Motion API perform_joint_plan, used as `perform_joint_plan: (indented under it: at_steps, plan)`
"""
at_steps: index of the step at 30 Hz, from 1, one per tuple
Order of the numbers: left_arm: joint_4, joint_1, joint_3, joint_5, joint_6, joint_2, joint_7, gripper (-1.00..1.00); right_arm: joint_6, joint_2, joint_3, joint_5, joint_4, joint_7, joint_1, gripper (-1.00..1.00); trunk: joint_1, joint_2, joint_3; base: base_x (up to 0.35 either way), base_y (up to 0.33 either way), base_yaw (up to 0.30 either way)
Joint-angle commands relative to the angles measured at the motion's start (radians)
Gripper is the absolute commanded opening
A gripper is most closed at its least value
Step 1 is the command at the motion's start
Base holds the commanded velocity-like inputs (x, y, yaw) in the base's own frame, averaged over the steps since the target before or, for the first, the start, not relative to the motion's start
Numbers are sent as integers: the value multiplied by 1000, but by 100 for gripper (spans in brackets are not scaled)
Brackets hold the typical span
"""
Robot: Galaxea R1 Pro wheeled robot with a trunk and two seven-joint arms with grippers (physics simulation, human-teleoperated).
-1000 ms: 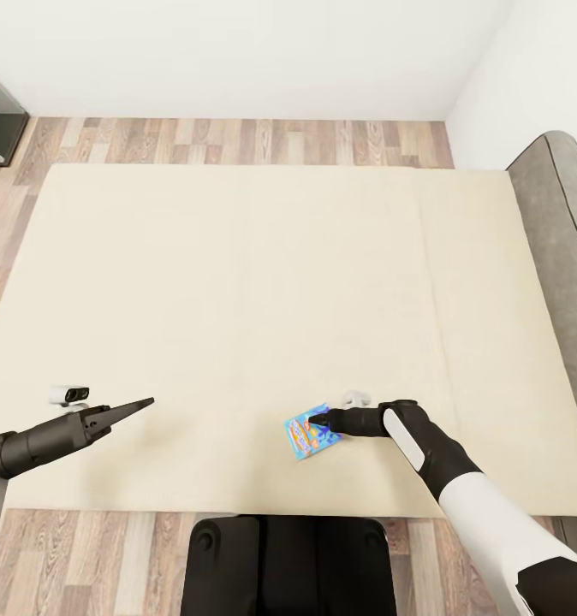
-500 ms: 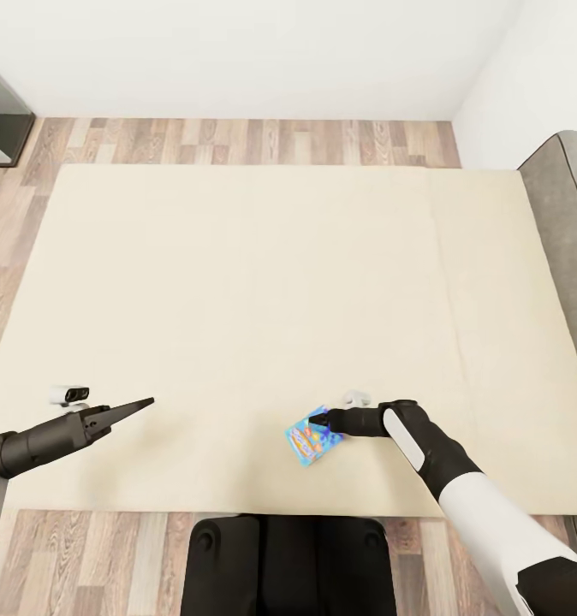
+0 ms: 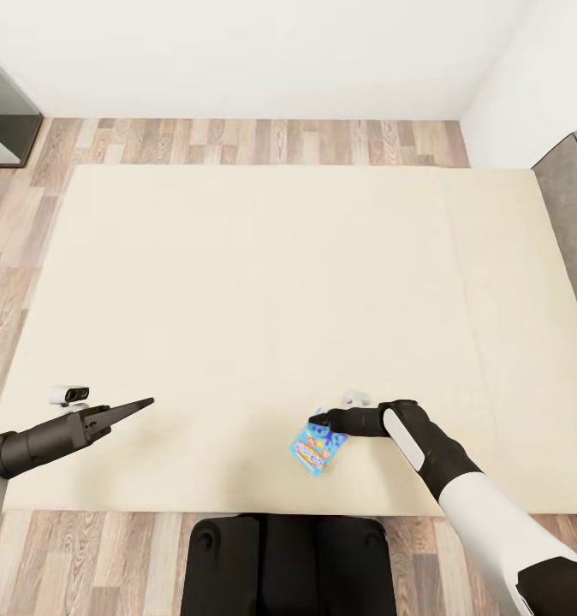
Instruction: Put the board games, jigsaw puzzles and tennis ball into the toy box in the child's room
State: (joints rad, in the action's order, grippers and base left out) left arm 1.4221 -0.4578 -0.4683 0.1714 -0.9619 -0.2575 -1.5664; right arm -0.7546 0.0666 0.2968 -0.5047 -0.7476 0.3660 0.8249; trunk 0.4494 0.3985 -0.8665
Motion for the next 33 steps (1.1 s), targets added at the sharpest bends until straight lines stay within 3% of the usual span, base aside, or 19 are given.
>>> perform_joint_plan:
  at_steps: [1,18,33]
  plan:
    - [0,0,0,-1,-11,0,-4,100,-3,1,2,0,-1,3,1,100,1,2,-1,0,164,0]
    - [0,0,0,-1,-11,0,-4,100,-3,1,2,0,-1,1,0,100,1,2,-1,0,160,0]
    - [0,-1,-1,-1,-11,0,-4,100,-3,3,1,0,-1,-1,0,100,1,2,-1,0,14,0]
